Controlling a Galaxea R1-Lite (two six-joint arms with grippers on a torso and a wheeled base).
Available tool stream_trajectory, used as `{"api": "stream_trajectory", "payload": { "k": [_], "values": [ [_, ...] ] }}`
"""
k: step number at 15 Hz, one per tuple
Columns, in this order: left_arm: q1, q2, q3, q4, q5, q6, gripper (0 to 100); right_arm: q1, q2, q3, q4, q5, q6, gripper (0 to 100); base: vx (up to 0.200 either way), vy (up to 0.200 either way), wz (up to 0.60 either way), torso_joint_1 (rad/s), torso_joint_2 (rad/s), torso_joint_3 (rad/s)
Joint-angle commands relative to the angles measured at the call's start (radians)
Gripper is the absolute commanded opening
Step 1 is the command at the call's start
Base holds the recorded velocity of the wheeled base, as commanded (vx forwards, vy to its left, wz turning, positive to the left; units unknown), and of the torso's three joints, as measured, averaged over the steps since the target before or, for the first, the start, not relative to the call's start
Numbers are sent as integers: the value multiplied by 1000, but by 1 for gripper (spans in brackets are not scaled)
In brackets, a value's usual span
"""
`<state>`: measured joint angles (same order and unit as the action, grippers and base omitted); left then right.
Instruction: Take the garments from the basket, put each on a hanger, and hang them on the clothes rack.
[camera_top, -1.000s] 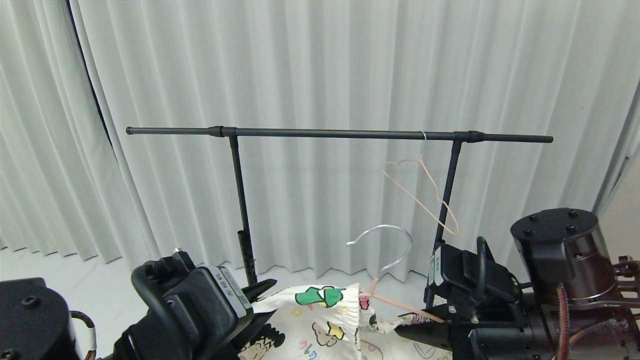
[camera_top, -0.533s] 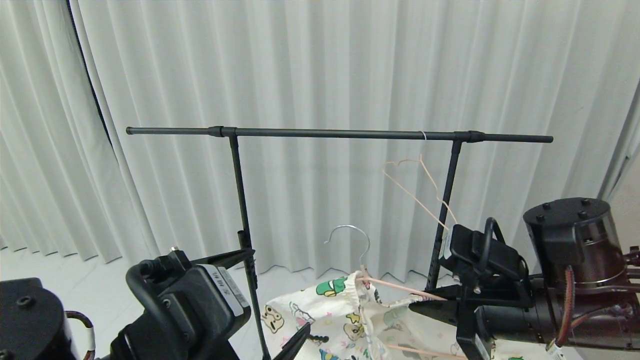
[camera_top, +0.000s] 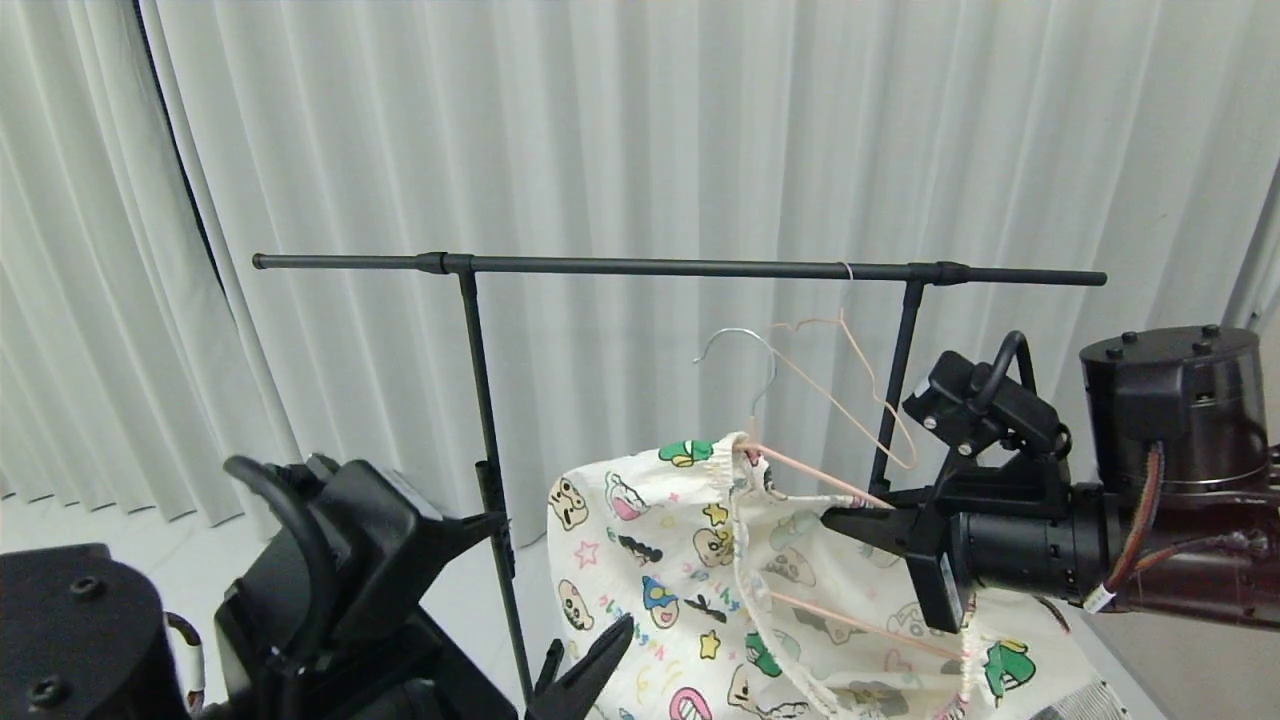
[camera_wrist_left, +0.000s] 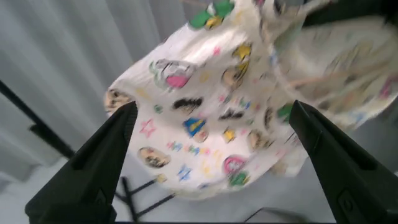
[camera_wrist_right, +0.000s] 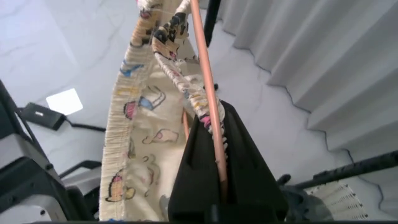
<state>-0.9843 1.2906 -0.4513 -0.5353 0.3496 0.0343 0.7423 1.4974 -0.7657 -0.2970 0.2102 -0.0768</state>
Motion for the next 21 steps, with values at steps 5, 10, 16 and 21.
{"api": "stream_trajectory", "payload": {
  "k": [5,10,16,21],
  "values": [
    [-33,342,-290,-2,144,-182,100,48,56,-24,-119,-38,38,0,0,0,0,0,0,0],
    [1,426,-325,-52,175,-198,100,78,66,-50,-120,-95,66,0,0,0,0,0,0,0],
    [18,371,-231,-52,230,-195,100,75,67,-46,-120,-107,66,0,0,0,0,0,0,0],
    [39,366,-222,-52,230,-195,0,78,61,-46,-120,-111,65,0,0,0,0,0,0,0]
  ]
}}
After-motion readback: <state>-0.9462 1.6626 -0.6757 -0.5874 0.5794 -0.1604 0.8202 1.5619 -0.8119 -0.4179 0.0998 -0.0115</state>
